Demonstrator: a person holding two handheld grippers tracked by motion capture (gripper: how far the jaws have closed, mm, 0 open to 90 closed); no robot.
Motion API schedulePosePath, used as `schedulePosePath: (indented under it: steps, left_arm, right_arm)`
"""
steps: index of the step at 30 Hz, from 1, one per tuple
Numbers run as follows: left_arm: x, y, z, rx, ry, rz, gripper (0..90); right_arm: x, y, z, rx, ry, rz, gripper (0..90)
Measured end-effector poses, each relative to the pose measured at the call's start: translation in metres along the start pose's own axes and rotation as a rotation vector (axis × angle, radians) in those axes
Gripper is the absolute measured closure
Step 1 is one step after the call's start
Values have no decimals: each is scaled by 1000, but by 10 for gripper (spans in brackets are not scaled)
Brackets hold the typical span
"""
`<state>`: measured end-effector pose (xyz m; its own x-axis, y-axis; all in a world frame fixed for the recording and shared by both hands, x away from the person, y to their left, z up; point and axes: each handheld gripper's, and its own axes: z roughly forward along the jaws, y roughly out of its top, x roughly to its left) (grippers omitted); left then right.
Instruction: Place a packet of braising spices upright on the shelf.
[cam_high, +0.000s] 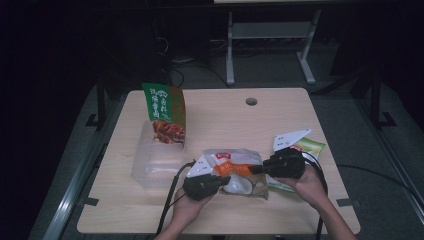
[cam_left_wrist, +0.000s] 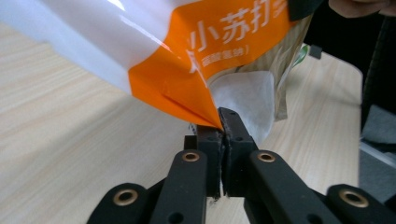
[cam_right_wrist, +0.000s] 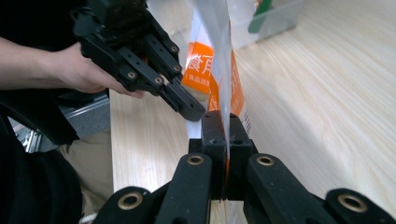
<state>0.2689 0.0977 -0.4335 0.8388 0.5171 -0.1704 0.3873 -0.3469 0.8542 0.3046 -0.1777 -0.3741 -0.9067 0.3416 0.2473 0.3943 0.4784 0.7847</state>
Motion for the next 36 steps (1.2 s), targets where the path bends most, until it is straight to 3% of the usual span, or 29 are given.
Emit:
schedulePosePath:
  steps: [3, 10, 14, 15, 17, 22, 24, 25, 29, 36]
  left_arm:
    - [-2, 1, 2, 9, 8, 14, 887]
    - [-8, 2, 4, 27, 28, 53, 890]
    - [-8, 1, 3, 29, 29, 55, 889]
    - [-7, 1, 1, 25, 33, 46, 879]
    - [-6, 0, -1, 19, 33, 25, 842]
    - [-8, -4, -8, 46, 60, 16, 677]
    - [-8, -5, -9, 49, 59, 16, 658]
    - [-10, -7, -13, 41, 56, 3, 647]
    - [-13, -9, -20, 48, 34, 15, 617]
    - [-17, -15, -28, 72, 6, 26, 587]
  right_arm:
    - [-2, -4, -1, 25, -22, 6, 884]
    - [-2, -9, 12, 98, -37, 13, 769]
    - [0, -6, 21, 120, -36, 5, 807]
    - [1, -4, 22, 120, -52, 0, 863]
    - [1, -3, 21, 108, -53, 11, 894]
    - [3, -1, 13, 57, -61, 26, 897]
    - [4, 0, 11, 52, -67, 28, 897]
    - [5, 4, 8, 48, -99, 20, 897]
    - [3, 12, 2, 40, -136, 23, 898]
    - [2, 31, 2, 45, -151, 12, 898]
